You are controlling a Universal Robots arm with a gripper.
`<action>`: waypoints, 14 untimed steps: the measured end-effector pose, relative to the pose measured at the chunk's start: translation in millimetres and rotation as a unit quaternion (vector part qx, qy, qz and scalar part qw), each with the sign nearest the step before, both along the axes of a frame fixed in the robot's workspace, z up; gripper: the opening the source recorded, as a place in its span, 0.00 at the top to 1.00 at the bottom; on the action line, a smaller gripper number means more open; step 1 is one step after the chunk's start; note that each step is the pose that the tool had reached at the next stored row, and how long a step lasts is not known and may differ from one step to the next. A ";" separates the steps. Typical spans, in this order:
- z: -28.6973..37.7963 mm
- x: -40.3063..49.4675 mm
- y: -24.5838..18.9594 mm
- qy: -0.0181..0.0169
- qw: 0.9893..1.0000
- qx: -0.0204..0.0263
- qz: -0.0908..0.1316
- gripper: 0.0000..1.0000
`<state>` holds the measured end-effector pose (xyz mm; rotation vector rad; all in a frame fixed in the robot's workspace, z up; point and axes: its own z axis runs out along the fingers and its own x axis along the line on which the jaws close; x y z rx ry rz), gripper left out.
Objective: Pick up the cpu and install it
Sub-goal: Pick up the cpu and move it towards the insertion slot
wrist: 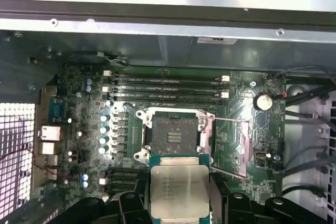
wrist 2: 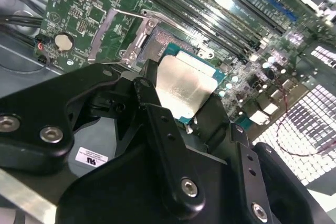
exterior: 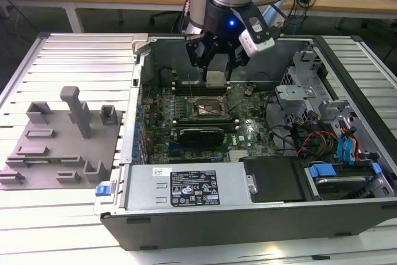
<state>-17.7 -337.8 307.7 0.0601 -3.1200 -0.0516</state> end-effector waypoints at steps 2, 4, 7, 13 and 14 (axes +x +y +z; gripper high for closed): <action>-5.8 -0.2 2.2 0.000 1.000 0.000 0.000 0.46; -10.5 -0.3 3.1 -0.001 1.000 0.000 0.000 0.46; -20.4 -0.4 4.9 -0.001 1.000 0.000 0.000 0.46; -25.5 -0.4 5.1 -0.001 1.000 0.000 0.000 0.46; -25.7 -0.4 5.2 -0.001 1.000 0.000 0.000 0.46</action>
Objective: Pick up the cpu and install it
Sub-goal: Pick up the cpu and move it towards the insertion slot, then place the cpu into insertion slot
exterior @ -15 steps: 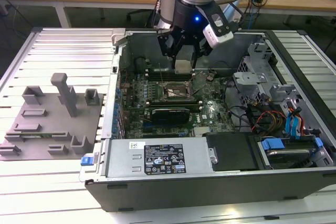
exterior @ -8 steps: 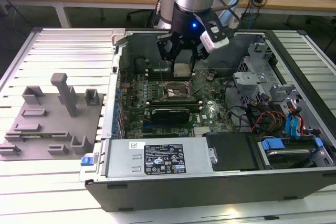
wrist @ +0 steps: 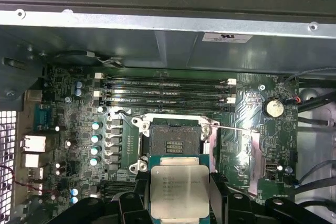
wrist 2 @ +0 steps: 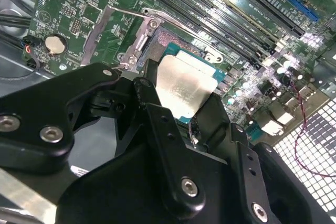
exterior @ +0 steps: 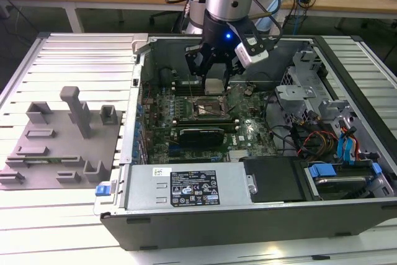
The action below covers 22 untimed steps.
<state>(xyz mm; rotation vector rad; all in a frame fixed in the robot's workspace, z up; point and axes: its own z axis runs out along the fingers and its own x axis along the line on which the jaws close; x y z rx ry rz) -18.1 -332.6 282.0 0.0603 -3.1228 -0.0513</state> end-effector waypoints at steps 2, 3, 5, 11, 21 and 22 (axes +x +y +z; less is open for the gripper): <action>-0.1 0.0 0.0 0.000 1.000 0.000 0.000 0.46; -0.2 0.0 0.0 0.000 1.000 0.000 0.000 0.46; -0.3 0.0 0.0 0.000 1.000 0.000 0.000 0.46; -0.4 0.0 0.0 0.000 1.000 0.000 0.000 0.46; -1.5 0.0 0.0 0.000 0.991 0.000 -0.134 0.46; -1.6 0.0 0.0 0.000 0.989 0.000 -0.146 0.46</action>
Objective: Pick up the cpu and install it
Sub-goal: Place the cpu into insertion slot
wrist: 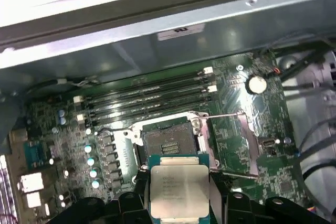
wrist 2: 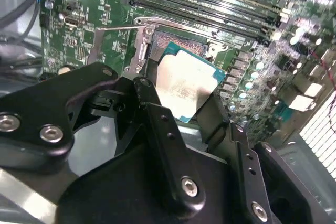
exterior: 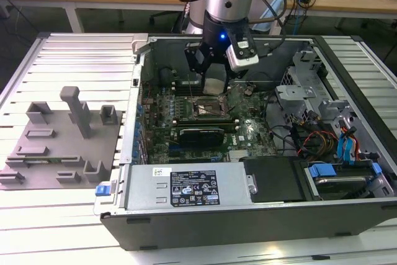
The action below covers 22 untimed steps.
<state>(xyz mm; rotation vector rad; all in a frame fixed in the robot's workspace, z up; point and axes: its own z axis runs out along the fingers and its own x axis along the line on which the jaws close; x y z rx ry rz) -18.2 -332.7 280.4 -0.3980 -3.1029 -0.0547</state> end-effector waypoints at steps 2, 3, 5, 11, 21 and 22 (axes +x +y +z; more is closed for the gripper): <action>-0.4 0.0 0.0 0.000 1.000 0.000 -0.029 0.46; -0.5 0.0 0.0 0.000 0.999 0.000 -0.038 0.46; -0.8 0.0 0.0 0.000 0.998 0.000 -0.063 0.46; -1.6 0.0 0.0 0.000 0.992 0.000 -0.129 0.46; -2.7 0.0 0.0 0.000 0.974 0.000 -0.225 0.46; -2.8 0.0 0.0 0.000 0.972 0.000 -0.234 0.46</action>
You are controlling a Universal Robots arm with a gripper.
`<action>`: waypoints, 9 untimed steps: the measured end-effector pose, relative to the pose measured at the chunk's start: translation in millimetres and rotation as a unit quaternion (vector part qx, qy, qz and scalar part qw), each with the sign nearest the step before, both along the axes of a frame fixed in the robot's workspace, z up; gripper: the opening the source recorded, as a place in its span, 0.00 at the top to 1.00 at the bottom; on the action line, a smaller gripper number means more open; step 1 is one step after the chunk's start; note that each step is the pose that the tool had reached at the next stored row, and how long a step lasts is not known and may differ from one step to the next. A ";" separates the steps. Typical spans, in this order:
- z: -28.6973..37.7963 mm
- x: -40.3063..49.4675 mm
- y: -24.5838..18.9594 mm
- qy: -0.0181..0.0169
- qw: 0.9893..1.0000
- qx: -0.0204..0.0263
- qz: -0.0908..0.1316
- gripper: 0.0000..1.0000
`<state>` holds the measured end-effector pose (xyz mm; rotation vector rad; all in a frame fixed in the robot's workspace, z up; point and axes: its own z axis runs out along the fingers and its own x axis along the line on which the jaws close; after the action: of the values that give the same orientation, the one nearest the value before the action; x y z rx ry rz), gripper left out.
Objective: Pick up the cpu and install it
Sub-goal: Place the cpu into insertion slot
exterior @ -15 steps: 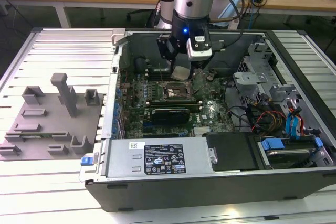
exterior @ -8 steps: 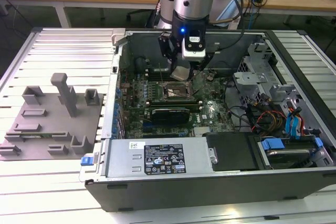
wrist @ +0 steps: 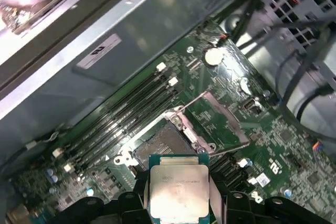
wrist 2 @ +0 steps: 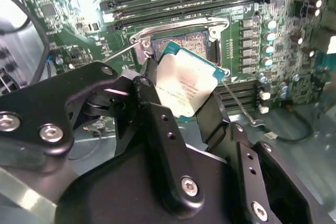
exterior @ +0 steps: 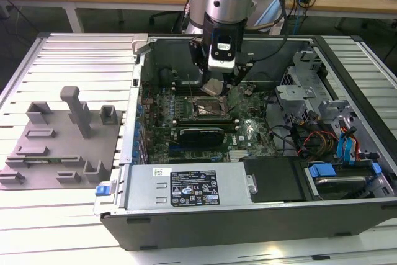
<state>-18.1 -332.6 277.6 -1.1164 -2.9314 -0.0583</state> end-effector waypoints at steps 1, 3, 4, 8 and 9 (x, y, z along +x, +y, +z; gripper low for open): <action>-0.1 0.0 0.0 0.000 1.000 0.000 -0.008 0.46; -0.3 0.0 0.0 0.000 1.000 0.000 -0.027 0.46; -0.5 0.0 0.0 0.000 0.999 0.000 -0.043 0.46; -1.5 0.0 0.0 0.000 0.993 0.000 -0.115 0.46; -1.7 0.0 0.0 0.000 0.992 0.000 -0.128 0.46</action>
<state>-18.1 -332.6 275.9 -1.4834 -2.7693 -0.0587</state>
